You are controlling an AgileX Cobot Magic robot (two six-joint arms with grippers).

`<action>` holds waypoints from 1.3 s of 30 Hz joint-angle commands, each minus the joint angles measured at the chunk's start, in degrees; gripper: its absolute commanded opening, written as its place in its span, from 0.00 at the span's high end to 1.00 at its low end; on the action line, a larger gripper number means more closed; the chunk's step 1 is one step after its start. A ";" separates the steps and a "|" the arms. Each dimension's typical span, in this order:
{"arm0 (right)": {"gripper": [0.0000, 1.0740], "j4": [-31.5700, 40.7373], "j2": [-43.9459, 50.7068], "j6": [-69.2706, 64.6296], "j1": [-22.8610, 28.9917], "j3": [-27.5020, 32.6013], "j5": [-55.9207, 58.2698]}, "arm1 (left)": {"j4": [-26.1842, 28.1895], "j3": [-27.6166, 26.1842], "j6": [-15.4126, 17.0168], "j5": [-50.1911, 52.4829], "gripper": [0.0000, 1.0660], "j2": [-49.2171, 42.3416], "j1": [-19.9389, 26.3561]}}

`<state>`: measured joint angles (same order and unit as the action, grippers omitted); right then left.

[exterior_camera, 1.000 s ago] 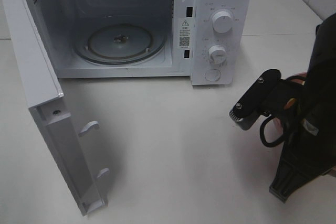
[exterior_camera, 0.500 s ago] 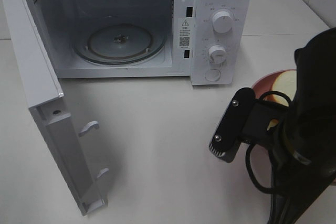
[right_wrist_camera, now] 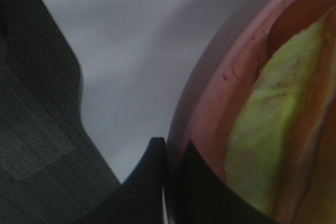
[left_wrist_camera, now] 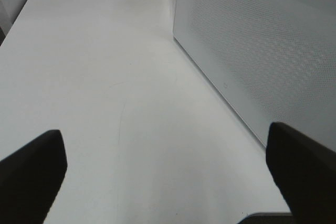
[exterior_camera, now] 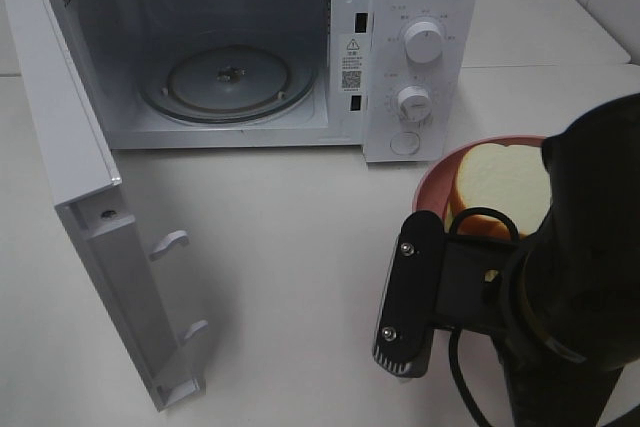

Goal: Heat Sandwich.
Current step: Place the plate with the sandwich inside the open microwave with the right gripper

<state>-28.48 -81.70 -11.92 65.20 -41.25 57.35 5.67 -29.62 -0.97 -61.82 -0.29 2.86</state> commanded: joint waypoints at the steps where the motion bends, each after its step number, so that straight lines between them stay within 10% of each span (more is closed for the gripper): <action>1: 1.00 -1.95 0.74 3.78 0.29 -0.29 -1.60 | 0.63 0.17 0.23 0.57 0.08 -1.09 -0.29; 39: 0.97 -2.75 1.20 32.66 0.29 -0.34 -15.76 | 0.63 0.17 0.23 0.57 0.08 -1.09 -0.29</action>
<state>-30.08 -80.96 20.68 65.20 -41.25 42.74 5.67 -29.62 -0.97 -61.82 -0.29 2.86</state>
